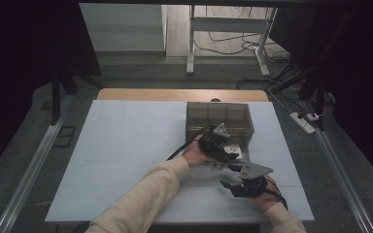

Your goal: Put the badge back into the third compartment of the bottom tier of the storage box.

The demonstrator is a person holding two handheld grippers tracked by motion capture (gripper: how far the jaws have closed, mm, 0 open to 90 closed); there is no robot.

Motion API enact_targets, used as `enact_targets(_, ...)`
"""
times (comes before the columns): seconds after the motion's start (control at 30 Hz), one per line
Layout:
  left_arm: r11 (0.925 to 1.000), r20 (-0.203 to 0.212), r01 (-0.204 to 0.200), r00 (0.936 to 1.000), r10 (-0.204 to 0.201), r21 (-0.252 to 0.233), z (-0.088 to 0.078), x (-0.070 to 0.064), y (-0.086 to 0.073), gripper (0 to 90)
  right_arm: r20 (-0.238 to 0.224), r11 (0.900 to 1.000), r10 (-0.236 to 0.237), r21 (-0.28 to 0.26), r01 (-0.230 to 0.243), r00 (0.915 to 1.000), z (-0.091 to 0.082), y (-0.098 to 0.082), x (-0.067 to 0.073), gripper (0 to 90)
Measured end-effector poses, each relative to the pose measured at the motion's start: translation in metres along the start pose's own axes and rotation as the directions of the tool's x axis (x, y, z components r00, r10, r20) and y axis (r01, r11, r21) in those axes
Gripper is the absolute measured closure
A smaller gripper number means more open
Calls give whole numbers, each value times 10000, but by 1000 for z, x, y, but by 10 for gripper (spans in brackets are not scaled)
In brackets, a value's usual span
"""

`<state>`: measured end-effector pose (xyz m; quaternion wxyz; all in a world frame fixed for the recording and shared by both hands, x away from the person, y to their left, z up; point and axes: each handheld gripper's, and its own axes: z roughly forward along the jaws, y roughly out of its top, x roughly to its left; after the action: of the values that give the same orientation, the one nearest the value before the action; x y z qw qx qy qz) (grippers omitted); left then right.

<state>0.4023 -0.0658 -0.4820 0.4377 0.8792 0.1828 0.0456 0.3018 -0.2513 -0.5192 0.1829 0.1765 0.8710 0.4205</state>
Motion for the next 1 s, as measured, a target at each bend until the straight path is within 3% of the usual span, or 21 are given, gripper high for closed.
enact_targets(0.2, 9995, -68, 177, 9998, -179, -259, -14, -2, -6, 238, 32, 10000, 17, -38, -17, 10000, 0, 0, -1, 363)
enact_targets(0.43, 9987, -550, 255, 9981, -279, -439, -49, -8, -25, 238, 137, 9996, 238, -181, -236, 9996, -1, 2, -4, 387)
enact_targets(0.63, 9956, -1114, 725, 9907, -787, -587, -84, -9, -50, 231, 433, 9985, 528, -133, -523, 9977, 2, 10, -11, 495)
enact_targets(1.0, 9908, -1893, 1188, 9734, -1291, -647, -130, -6, -86, 227, 465, 9981, 604, -107, -600, 9971, 3, 10, -12, 502)
